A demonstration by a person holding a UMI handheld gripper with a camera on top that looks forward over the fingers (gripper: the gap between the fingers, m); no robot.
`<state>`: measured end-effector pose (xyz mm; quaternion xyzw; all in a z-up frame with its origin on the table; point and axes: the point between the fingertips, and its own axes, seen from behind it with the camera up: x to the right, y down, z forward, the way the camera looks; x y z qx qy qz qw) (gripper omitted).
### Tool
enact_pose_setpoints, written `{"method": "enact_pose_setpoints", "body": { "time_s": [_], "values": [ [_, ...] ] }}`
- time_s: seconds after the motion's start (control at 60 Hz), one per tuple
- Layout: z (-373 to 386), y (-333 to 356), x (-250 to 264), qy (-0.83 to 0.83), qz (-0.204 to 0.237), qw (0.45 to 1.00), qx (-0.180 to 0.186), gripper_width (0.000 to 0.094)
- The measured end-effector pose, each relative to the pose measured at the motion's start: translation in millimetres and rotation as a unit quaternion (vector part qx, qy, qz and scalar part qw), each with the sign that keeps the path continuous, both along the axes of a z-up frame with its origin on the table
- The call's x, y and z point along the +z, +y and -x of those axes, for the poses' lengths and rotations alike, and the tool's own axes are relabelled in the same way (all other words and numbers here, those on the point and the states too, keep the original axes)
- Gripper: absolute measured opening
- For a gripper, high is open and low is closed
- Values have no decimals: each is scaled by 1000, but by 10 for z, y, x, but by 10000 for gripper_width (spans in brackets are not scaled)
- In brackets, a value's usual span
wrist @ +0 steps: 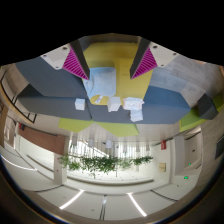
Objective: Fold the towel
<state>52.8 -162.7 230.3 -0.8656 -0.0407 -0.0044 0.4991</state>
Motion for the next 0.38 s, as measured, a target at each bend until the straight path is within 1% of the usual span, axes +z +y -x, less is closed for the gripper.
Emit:
{"method": "enact_pose_setpoints", "body": {
  "time_s": [0.1, 0.217, 0.283, 0.383],
  "values": [
    [131, -113, 133, -24, -18, 999, 16, 838],
    [97, -179, 246, -71, -37, 997, 20, 837],
    [125, -219, 236, -62, -34, 997, 22, 836],
    [144, -268, 177, -31, -33, 999, 12, 836]
  ]
}}
